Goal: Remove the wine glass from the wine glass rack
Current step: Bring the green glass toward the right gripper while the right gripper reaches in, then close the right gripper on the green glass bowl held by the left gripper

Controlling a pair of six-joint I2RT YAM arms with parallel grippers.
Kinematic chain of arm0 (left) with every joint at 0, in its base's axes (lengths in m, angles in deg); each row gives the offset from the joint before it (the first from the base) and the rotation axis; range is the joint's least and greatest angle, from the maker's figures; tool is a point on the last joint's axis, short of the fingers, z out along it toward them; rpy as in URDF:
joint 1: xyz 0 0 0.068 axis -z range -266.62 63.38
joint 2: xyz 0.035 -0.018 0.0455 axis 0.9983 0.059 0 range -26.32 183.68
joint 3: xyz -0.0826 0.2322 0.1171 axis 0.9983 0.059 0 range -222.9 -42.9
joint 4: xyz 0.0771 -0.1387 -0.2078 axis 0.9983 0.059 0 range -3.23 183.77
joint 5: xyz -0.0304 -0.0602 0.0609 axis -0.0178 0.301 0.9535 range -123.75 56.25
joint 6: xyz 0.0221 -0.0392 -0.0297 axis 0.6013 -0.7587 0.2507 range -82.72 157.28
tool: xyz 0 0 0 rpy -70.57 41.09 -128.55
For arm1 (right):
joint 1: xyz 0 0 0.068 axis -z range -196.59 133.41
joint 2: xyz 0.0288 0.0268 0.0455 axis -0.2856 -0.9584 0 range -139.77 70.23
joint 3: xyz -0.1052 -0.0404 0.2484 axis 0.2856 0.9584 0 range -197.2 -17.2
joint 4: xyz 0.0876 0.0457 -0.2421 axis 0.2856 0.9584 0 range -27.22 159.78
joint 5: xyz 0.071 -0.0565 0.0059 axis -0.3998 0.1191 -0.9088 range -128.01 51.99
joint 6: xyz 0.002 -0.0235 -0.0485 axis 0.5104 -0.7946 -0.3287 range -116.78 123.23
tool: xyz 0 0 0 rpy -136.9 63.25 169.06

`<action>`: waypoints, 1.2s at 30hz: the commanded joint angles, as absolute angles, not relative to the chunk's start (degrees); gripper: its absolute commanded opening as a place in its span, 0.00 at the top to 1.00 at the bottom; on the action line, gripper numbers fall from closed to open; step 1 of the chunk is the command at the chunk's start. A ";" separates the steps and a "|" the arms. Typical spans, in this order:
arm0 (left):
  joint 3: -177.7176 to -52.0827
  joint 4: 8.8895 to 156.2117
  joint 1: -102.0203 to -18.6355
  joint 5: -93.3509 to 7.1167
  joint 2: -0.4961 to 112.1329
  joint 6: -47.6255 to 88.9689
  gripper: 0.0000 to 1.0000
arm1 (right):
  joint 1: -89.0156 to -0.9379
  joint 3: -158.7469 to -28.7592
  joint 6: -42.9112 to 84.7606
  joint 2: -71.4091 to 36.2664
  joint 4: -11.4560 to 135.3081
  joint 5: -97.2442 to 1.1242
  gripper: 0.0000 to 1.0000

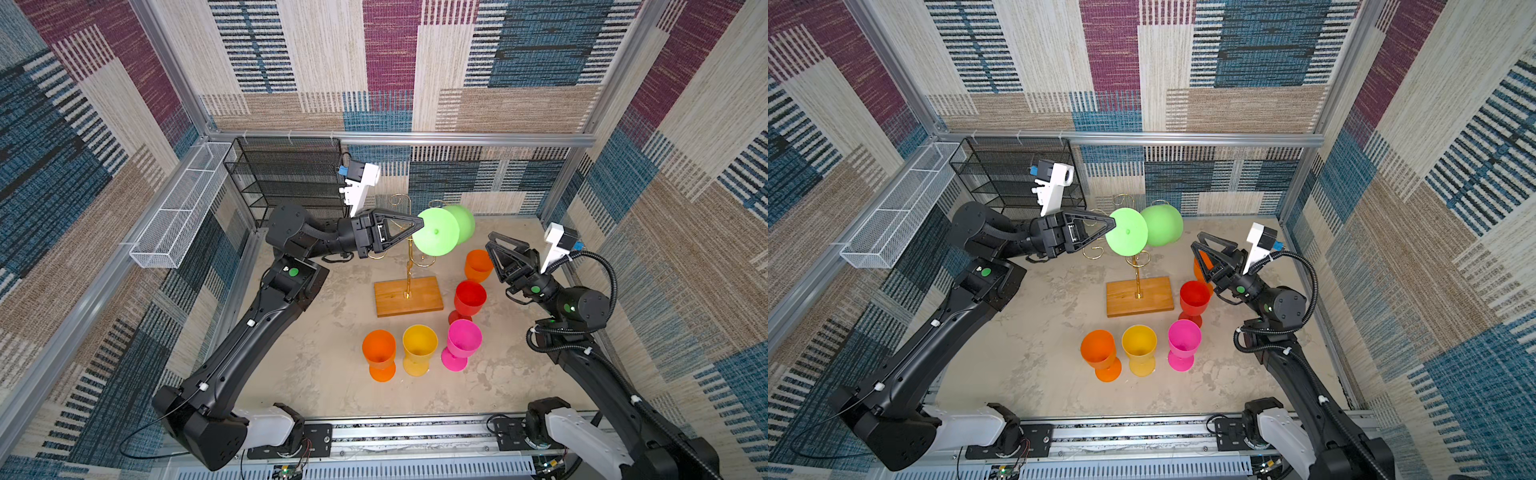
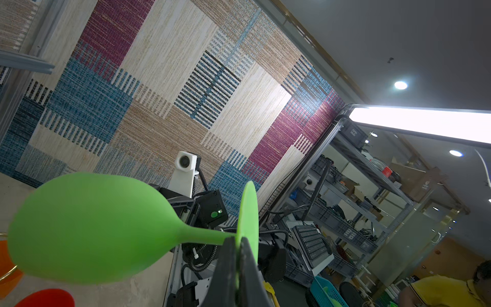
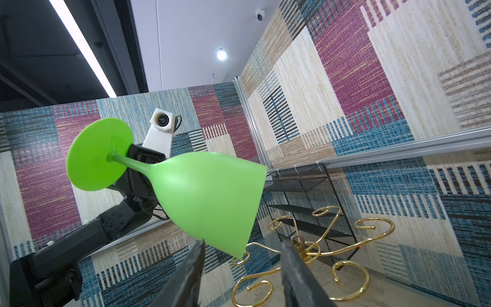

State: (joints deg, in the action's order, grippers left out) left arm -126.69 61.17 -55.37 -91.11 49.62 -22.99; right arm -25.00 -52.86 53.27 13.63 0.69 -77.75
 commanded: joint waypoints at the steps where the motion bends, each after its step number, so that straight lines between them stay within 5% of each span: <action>1: -125.67 55.46 -54.46 -90.20 49.32 -25.22 1.00 | -23.83 -52.28 65.71 10.30 -19.06 -81.74 0.52; 23: -124.37 37.72 -52.91 -90.00 54.44 -37.74 1.00 | -23.62 -55.76 78.84 0.01 -36.36 -88.82 0.53; 36: -124.73 39.40 -52.96 -89.12 55.89 -37.36 1.00 | -23.63 -54.93 76.14 4.12 -34.65 -90.65 0.54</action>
State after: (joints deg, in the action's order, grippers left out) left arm -124.22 41.65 -52.95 -89.60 55.74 -36.43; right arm -23.64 -55.13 77.88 2.86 -18.28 -89.05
